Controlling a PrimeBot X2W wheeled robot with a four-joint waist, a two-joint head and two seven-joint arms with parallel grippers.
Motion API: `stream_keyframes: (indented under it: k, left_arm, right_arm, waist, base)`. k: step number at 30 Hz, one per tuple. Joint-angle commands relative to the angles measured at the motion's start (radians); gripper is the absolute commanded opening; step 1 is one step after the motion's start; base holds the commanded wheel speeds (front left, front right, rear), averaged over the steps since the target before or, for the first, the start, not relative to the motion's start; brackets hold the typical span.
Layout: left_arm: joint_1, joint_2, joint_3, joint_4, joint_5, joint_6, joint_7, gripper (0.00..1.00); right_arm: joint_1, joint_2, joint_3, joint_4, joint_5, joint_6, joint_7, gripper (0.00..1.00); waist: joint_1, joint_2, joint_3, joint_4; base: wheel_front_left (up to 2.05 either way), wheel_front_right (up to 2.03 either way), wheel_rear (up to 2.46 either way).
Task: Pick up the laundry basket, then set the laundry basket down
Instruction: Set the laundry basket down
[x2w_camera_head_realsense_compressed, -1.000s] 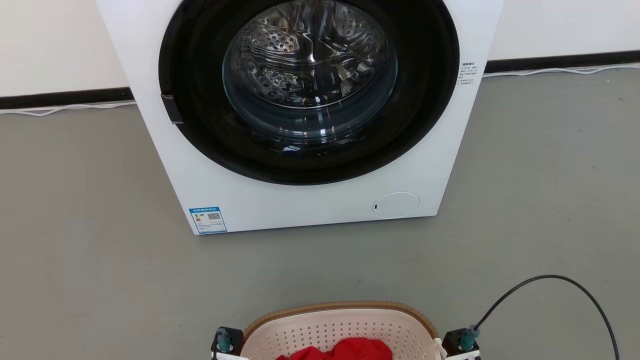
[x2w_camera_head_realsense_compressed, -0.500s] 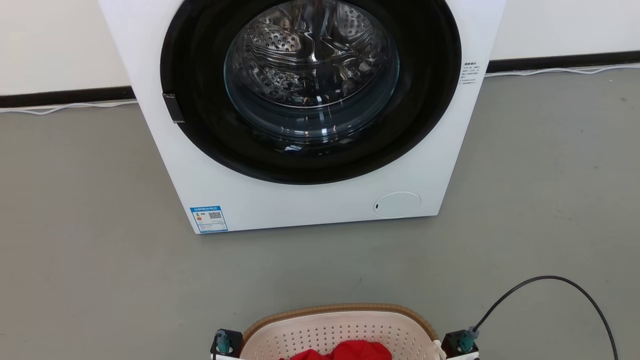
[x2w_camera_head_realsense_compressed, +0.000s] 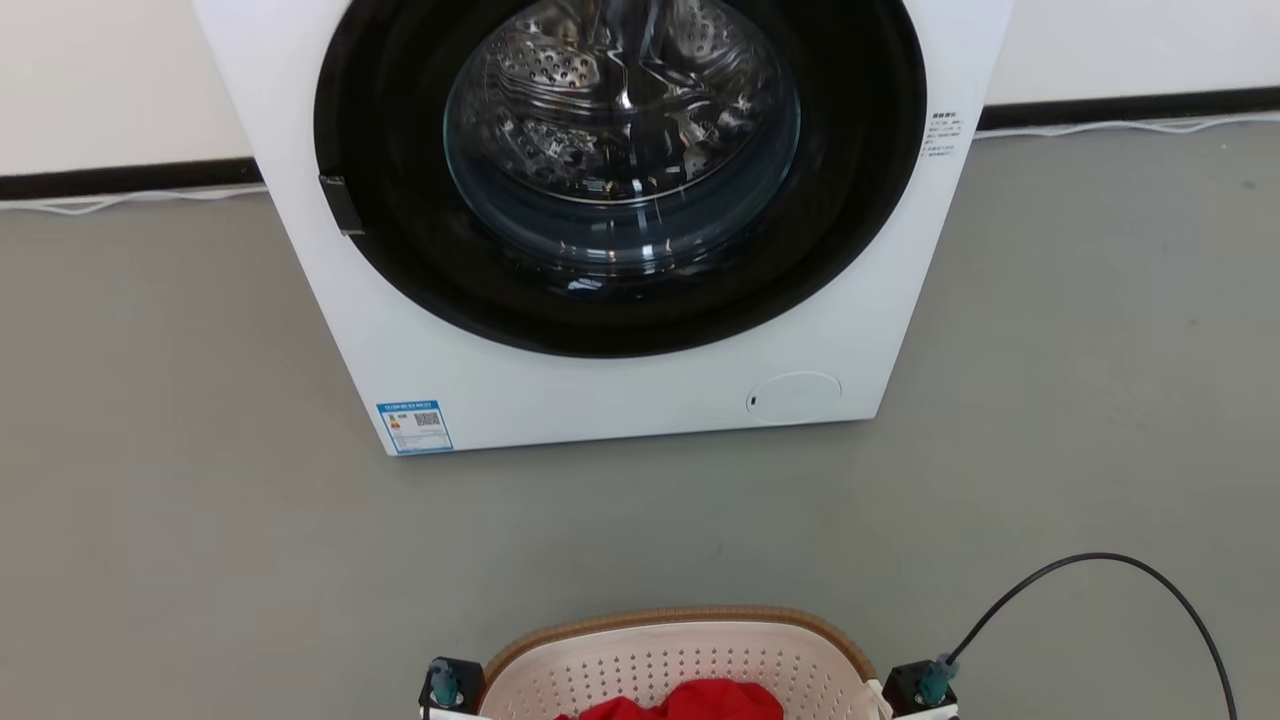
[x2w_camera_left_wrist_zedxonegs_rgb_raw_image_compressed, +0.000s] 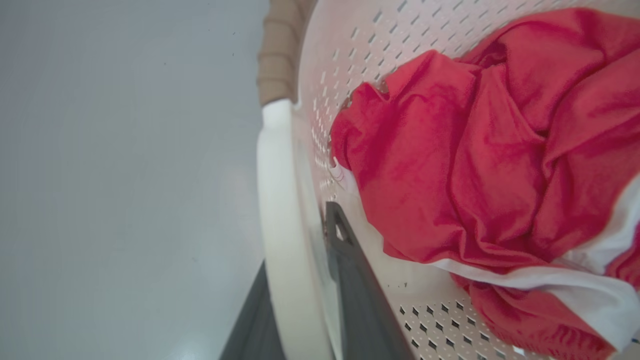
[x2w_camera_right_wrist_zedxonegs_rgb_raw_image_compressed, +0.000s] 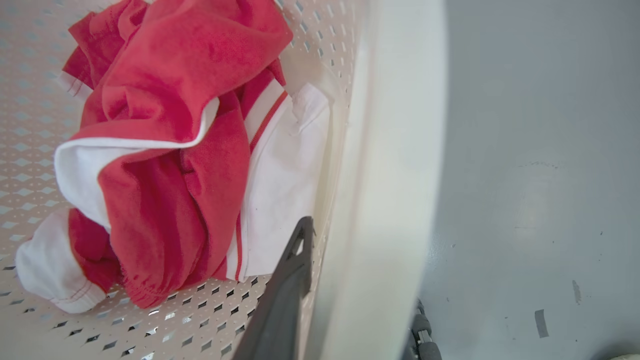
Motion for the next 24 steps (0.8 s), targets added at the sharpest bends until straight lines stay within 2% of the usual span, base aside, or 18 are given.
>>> stream_keyframes:
  k: [1, 11, 24]
  left_arm:
    - [-0.052, -0.016, 0.007, -0.017, -0.002, 0.003, -0.012, 0.00]
    - [-0.145, -0.016, 0.007, -0.027, -0.020, 0.000, -0.039, 0.00]
    - [-0.355, -0.006, 0.011, 0.023, 0.003, -0.008, -0.099, 0.00]
  right_arm:
    - [-0.050, 0.041, 0.017, -0.042, 0.007, 0.025, -0.026, 0.00]
    - [-0.136, 0.041, 0.005, -0.025, 0.003, 0.025, -0.080, 0.00]
    - [-0.342, 0.041, -0.020, 0.005, -0.025, 0.025, -0.169, 0.00]
  waist:
    - [0.0000, 0.0000, 0.013, -0.001]
    - [0.0000, 0.0000, 0.128, 0.012]
    - [0.0000, 0.0000, 0.360, 0.019]
  base:
    - [0.00, 0.00, 0.00]
    - [0.00, 0.00, 0.00]
    - [0.00, 0.00, 0.00]
